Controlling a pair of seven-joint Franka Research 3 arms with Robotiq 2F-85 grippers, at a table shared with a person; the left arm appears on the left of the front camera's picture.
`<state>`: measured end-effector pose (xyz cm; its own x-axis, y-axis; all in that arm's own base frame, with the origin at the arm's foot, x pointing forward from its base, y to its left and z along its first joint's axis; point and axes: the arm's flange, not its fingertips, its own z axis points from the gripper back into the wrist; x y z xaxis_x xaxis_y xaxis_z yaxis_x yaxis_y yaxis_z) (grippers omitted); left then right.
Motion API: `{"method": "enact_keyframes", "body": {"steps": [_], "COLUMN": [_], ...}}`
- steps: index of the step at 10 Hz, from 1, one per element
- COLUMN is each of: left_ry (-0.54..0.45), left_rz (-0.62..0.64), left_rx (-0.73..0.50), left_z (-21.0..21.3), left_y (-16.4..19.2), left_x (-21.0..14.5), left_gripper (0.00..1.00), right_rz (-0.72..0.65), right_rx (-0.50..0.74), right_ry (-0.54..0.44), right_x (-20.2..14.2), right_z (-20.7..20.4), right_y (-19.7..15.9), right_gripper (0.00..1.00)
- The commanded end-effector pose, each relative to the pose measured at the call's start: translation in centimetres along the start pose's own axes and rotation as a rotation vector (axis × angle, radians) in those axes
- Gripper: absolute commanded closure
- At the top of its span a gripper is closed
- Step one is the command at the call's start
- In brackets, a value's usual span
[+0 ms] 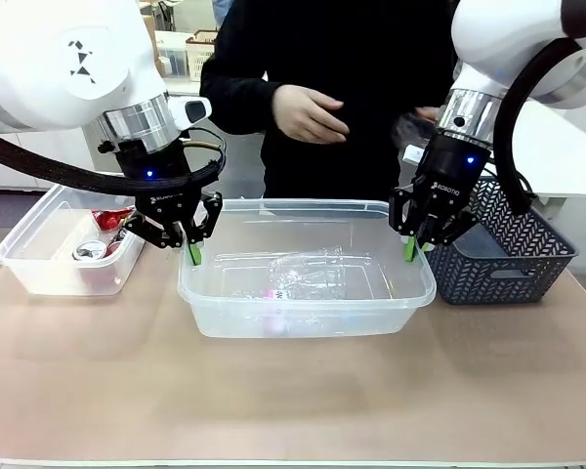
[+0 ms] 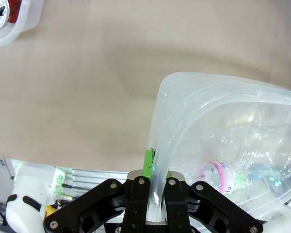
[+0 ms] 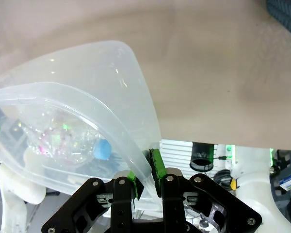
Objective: Sort the waste into each basket.
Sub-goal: Offer the picked Organizing box to the human.
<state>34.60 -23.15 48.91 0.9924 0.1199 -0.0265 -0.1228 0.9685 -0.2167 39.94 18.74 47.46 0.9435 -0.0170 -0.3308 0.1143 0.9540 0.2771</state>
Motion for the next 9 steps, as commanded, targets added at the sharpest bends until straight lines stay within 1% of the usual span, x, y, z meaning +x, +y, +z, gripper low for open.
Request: {"method": "enact_keyframes", "body": {"steps": [1,9], "left_ry": [-0.015,-0.015], "left_rz": [0.038,0.038], "left_rx": [-0.010,-0.010], "left_z": [0.43,0.43], "left_y": [0.04,0.04], "left_x": [-0.02,-0.02], "left_gripper": [1.00,1.00], "right_rz": [0.006,0.006], "right_rx": [0.000,0.000], "right_ry": [0.001,0.001], "right_x": [-0.16,-0.16], "right_z": [-0.02,-0.02], "right_y": [-0.10,-0.10], "right_gripper": [1.00,1.00]}}
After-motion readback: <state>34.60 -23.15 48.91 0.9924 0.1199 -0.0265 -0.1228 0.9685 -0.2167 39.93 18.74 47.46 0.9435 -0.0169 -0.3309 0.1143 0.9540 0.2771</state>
